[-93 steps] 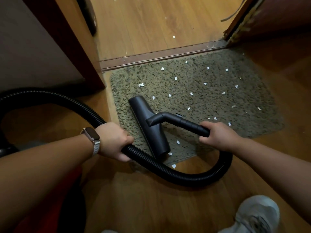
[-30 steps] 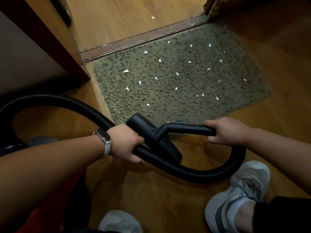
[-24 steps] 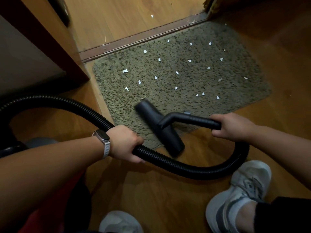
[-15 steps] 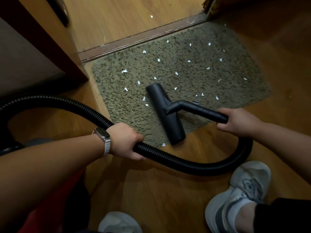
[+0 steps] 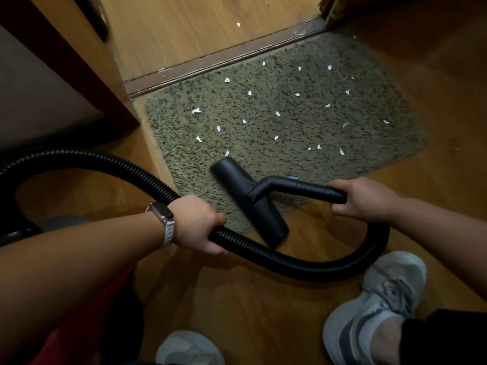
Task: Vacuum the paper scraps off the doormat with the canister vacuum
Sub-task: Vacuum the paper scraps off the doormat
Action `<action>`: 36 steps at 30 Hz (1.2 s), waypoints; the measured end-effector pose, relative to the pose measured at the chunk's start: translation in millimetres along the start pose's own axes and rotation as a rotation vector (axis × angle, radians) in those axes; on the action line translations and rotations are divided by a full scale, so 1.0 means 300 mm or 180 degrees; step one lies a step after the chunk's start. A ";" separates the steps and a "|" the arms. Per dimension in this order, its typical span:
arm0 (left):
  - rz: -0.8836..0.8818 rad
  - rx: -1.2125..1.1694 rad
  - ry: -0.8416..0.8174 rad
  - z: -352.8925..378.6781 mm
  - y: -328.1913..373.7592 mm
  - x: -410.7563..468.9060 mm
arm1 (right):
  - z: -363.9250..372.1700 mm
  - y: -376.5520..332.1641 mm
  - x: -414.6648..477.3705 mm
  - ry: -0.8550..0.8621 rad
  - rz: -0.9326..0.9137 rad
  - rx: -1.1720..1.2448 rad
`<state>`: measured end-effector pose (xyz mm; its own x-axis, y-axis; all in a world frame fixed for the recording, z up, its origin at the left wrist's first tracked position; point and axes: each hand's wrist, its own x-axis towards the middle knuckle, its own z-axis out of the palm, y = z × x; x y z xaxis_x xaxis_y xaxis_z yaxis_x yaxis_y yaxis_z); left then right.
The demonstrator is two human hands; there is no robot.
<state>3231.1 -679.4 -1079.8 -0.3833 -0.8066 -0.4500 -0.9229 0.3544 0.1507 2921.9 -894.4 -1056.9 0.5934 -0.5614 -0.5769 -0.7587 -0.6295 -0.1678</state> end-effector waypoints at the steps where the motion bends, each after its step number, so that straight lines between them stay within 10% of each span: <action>1: -0.0016 -0.0016 0.0002 -0.007 0.001 0.000 | -0.004 0.013 0.000 0.0078 0.0105 0.0064; 36: 0.0106 0.0016 0.0216 0.007 -0.019 -0.012 | -0.060 -0.064 0.006 0.0085 -0.0015 0.0137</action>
<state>3237.8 -677.5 -1080.7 -0.4155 -0.8245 -0.3842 -0.9095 0.3838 0.1599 2942.5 -892.9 -1040.1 0.6034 -0.5729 -0.5547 -0.7664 -0.6088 -0.2049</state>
